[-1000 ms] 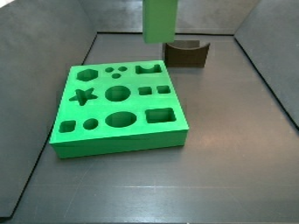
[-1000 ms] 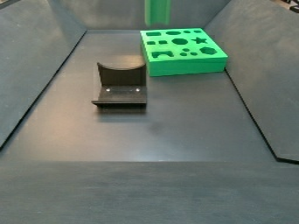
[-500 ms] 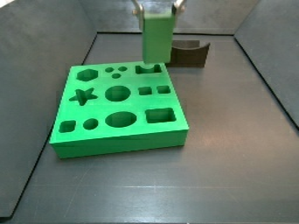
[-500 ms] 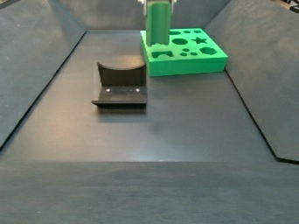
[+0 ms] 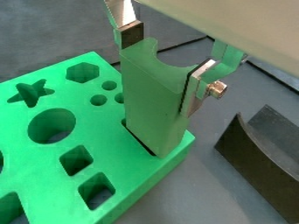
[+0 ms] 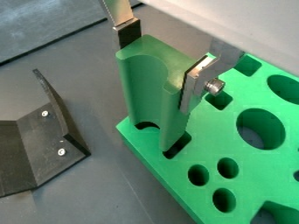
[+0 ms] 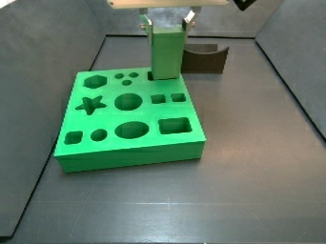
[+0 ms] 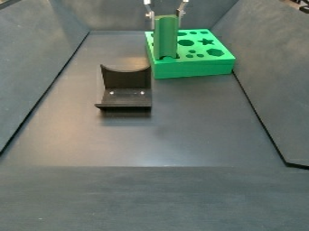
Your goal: Insert the arch object.
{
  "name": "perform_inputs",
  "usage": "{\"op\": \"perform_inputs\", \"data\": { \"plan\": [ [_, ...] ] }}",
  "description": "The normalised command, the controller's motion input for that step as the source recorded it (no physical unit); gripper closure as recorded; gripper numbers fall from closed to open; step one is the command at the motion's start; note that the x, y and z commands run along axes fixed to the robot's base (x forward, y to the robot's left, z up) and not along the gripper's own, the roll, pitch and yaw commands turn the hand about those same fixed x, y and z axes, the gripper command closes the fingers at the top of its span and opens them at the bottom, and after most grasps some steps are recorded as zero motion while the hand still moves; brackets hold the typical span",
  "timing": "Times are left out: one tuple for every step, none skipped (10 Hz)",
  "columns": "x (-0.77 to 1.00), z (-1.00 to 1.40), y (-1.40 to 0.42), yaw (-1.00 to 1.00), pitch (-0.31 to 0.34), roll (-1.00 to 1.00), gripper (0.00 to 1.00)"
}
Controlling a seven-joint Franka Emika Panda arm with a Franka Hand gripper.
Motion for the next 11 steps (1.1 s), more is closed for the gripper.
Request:
{"op": "perform_inputs", "data": {
  "plan": [
    [-0.33,-0.16,0.0,-0.06,-0.03,0.0,1.0],
    [-0.23,-0.23,-0.04,-0.15,-0.036,-0.08,1.0],
    [0.0,-0.54,0.0,-0.21,-0.004,-0.18,1.0],
    [0.2,-0.86,0.0,-0.14,-0.02,-0.12,1.0],
    [0.26,-0.89,0.0,-0.11,-0.027,-0.11,1.0],
    [0.29,-0.93,0.0,-0.07,-0.029,-0.09,1.0],
    [0.15,-1.0,0.0,-0.03,-0.033,0.0,1.0],
    [0.13,-1.0,0.0,-0.02,-0.026,0.0,1.0],
    [0.11,-1.0,0.0,-0.01,-0.034,0.0,1.0],
    [0.07,-1.0,0.0,0.0,-0.057,-0.02,1.0],
    [0.04,-1.0,-0.01,0.0,-0.087,-0.05,1.0]
  ]
}}
